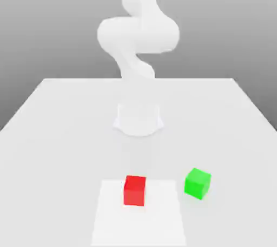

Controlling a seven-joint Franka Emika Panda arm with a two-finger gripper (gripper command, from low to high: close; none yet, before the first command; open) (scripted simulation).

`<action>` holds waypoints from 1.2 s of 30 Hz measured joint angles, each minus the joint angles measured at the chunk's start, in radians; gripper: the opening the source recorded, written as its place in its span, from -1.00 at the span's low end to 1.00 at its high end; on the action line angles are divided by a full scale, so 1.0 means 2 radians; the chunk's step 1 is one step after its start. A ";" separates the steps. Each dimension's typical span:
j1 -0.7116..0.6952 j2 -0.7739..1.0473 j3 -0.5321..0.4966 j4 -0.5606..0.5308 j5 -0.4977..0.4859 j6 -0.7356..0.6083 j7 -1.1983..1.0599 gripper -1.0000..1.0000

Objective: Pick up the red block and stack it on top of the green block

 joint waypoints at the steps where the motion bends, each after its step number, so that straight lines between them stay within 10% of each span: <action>1: -0.002 0.019 0.002 -0.013 -0.001 0.012 0.003 0.00; 18: -0.022 0.337 0.011 -0.227 0.000 0.220 0.036 0.00; 25: -0.018 0.464 0.004 -0.221 -0.009 0.325 0.044 0.00; 26: -0.017 0.474 0.003 -0.220 -0.010 0.334 0.045 -1.00; 36: -0.021 0.428 0.008 -0.226 -0.005 0.295 0.042 -1.00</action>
